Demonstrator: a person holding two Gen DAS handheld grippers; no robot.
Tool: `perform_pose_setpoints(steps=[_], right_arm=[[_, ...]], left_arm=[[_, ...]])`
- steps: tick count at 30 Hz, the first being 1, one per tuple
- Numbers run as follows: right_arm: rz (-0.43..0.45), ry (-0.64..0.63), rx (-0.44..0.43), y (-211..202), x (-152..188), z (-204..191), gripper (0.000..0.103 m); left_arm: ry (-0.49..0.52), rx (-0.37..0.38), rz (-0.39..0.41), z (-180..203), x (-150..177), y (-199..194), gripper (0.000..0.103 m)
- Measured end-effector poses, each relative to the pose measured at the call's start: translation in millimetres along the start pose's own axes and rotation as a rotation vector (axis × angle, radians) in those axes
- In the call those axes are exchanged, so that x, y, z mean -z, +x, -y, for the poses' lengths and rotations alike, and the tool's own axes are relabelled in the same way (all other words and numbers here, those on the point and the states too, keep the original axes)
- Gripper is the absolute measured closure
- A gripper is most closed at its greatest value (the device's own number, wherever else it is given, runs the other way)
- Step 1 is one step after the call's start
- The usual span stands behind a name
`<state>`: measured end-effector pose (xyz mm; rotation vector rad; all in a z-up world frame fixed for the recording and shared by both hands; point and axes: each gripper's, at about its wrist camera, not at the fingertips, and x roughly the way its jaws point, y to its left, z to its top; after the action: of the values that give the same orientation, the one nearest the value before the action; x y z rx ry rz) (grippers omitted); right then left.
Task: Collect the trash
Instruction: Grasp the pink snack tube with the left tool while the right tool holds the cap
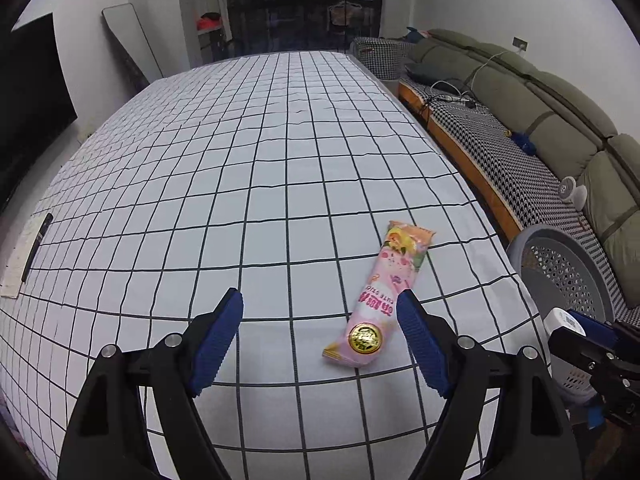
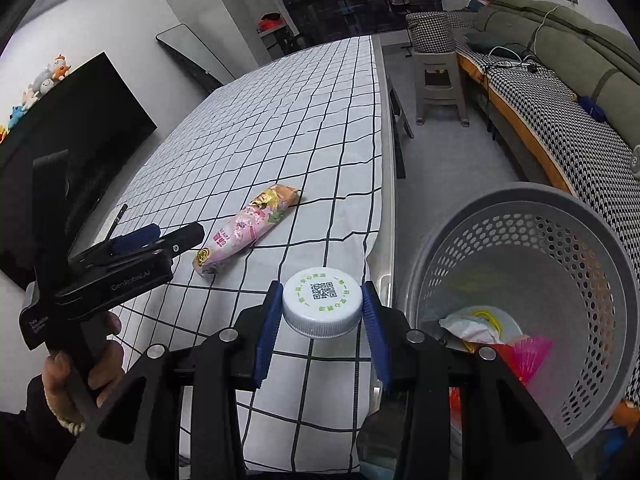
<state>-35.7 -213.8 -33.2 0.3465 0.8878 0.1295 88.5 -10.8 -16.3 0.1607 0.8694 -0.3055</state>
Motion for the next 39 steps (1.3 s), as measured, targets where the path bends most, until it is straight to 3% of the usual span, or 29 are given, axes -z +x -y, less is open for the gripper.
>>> perform_pose_setpoints(steps=[14,20,25,33,39], right_arm=[[0.015,0.045,0.003,-8.4,4.7,21.6,0.064],[0.019,0.053,0.003,-10.3,5.8,25.5,0.064],[0.02,0.06,0.007,-12.7,7.2,29.4,0.064],[0.044,0.073,0.018,-22.6,9.6,38.6,0.064],[0.064,0.107,0.044,-34.6,14.3,56.7,0.064]], left_arm=[[0.068,0.032,-0.091,39.1,-5.1,51.1,0.025],[0.054,0.056,-0.111,40.4,-5.3,60.2,0.042],[0.046,0.068,-0.109,40.4,-4.9,55.4,0.074],[0.023,0.082,-0.058,42.6,1.4,24.3,0.077],[0.039,0.102,0.008,68.4,1.2,-4.9,0.077]])
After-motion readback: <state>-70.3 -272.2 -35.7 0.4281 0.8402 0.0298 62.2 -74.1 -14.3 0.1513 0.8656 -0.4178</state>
